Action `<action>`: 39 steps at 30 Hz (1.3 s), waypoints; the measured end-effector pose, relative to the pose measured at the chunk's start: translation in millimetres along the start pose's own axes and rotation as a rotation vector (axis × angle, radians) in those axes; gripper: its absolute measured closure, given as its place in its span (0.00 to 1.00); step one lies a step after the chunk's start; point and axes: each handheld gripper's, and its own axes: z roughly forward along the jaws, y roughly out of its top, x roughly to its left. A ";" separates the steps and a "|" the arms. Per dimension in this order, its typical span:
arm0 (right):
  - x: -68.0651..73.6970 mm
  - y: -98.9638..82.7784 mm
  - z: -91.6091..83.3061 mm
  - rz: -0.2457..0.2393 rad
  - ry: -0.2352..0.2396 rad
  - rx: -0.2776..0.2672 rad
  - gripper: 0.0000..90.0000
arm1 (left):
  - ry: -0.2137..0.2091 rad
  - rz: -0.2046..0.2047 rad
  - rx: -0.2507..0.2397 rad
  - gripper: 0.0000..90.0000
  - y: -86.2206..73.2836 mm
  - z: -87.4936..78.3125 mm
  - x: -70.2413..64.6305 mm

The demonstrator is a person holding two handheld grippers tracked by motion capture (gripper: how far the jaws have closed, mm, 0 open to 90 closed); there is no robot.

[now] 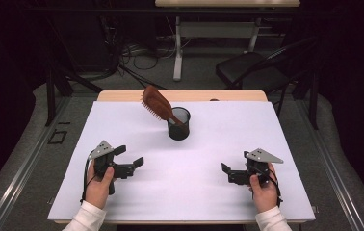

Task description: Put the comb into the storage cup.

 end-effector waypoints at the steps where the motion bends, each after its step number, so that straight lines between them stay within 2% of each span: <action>1: -0.9 -0.3 -0.1 0.004 -0.003 0.000 0.00 | 0.004 0.002 0.003 0.04 -0.3 0.3 -0.2; 17: -10.1 -4.1 0.8 0.026 -0.032 0.000 0.00 | 0.009 0.044 0.029 0.04 -5.9 5.5 -2.9; 39: -11.8 -5.0 1.1 0.030 -0.039 0.006 0.00 | -0.004 0.052 0.031 0.04 -9.1 8.4 -4.3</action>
